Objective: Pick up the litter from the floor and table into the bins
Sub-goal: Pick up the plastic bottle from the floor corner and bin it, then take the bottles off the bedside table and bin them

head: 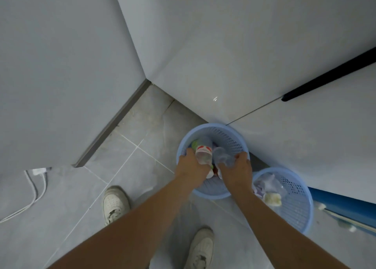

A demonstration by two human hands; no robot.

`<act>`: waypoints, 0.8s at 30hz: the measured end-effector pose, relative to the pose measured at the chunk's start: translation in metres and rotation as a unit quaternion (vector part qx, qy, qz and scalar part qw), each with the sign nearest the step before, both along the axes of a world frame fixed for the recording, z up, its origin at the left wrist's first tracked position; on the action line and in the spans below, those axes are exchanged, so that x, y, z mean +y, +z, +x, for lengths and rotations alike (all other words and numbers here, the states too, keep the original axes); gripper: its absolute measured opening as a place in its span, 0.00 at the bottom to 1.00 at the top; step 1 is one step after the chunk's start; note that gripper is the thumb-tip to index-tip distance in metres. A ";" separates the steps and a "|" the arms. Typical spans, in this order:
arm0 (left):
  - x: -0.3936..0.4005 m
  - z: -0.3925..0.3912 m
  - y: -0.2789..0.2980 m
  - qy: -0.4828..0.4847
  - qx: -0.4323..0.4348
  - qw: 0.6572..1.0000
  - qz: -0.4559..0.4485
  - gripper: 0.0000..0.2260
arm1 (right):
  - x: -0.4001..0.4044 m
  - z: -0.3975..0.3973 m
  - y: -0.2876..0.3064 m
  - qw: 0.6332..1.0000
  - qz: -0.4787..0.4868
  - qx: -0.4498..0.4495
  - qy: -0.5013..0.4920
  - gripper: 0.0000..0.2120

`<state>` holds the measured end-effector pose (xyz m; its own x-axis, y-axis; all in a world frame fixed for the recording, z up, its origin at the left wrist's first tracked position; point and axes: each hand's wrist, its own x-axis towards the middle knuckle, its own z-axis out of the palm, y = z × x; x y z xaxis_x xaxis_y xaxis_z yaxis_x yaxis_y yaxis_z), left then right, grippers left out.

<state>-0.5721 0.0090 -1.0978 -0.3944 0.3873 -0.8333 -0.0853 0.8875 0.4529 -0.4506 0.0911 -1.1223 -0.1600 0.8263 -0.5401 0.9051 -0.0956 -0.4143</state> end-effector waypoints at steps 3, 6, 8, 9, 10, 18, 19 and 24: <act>-0.026 -0.001 0.029 -0.073 0.069 0.995 0.006 0.25 | -0.010 -0.005 0.022 0.999 0.014 -0.001 0.050 0.18; -0.067 -0.006 0.072 -0.081 0.084 0.993 0.018 0.20 | -0.029 -0.015 0.062 0.994 0.014 0.029 0.100 0.14; -0.090 -0.011 0.103 -0.081 0.106 0.991 0.021 0.21 | -0.039 -0.021 0.093 0.988 0.017 0.036 0.146 0.08; -0.101 -0.014 0.120 -0.071 0.113 0.991 0.022 0.21 | -0.043 -0.024 0.111 0.985 0.013 0.035 0.167 0.05; -0.114 -0.019 0.143 -0.058 0.118 0.991 0.022 0.21 | -0.048 -0.030 0.135 0.981 0.005 0.038 0.188 0.06; -0.206 -0.054 0.382 0.027 0.243 0.969 0.031 0.16 | -0.089 -0.068 0.379 0.924 -0.022 0.077 0.375 0.08; -0.219 -0.056 0.417 0.037 0.259 0.965 0.030 0.16 | -0.097 -0.070 0.412 0.913 -0.025 0.082 0.398 0.05; -0.290 -0.064 0.577 0.086 0.351 0.932 0.028 0.19 | -0.164 -0.097 0.569 0.838 0.043 0.135 0.526 0.12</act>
<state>-0.6356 -0.2815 -0.5208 -0.8949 0.3035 -0.3270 0.1108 0.8612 0.4960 -0.5476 -0.0733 -0.5530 -0.9318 0.1846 -0.3126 0.3414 0.7382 -0.5818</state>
